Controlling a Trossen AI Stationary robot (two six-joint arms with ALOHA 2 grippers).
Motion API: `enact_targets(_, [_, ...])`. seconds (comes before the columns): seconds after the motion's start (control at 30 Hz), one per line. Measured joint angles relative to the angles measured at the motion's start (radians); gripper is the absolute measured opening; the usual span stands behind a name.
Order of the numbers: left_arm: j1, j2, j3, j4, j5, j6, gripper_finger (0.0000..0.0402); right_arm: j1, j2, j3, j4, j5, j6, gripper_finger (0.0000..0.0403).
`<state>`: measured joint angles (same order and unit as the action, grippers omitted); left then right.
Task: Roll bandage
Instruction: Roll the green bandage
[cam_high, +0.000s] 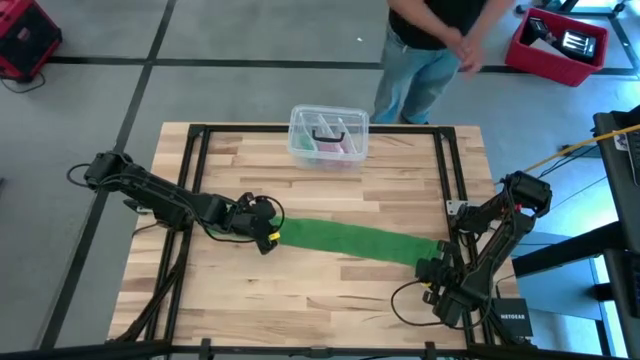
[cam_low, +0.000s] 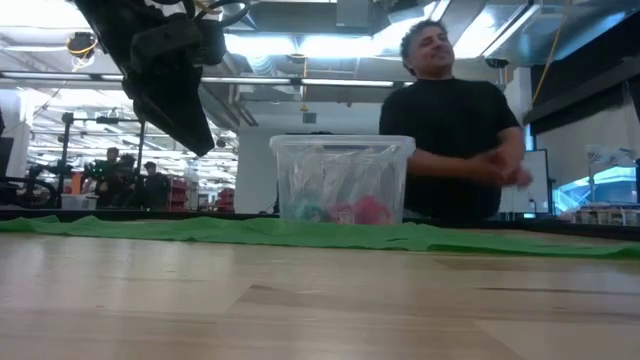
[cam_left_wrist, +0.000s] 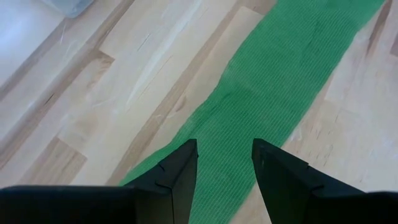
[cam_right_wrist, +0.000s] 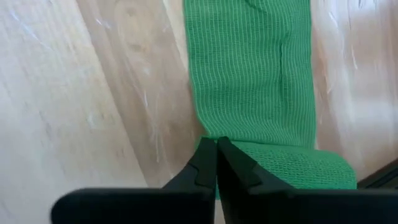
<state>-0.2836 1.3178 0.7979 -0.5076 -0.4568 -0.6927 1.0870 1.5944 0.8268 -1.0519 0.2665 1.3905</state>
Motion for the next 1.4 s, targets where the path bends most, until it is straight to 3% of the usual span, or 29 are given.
enact_targets(0.2, [0.000,0.000,0.000,0.009,-0.001,0.003,0.0148,0.000,0.001,0.071,-0.045,0.024,-0.091,0.0002])
enact_targets(0.47, [0.000,0.004,0.000,0.133,-0.003,0.063,0.0148,0.000,0.000,0.175,-0.075,0.247,-0.278,0.0001])
enact_targets(0.67, [0.000,0.085,0.000,0.358,-0.001,0.137,0.0148,-0.001,0.000,0.174,0.045,0.456,-0.457,0.0001])
enact_targets(0.83, [0.021,0.204,0.000,0.606,0.023,0.186,0.0148,-0.019,0.005,0.173,0.229,0.603,-0.725,0.0001])
enact_targets(1.0, [0.055,0.329,0.025,0.788,0.095,0.194,0.0148,-0.069,0.012,0.172,0.408,0.640,-0.969,0.0000])
enact_targets(1.17, [0.083,0.428,0.136,0.809,0.175,0.240,0.0148,-0.117,0.012,0.172,0.537,0.629,-1.175,0.0000])
enact_targets(1.4, [0.111,0.499,0.277,0.815,0.287,0.336,0.0148,-0.163,0.012,0.172,0.595,0.591,-1.321,0.0000])
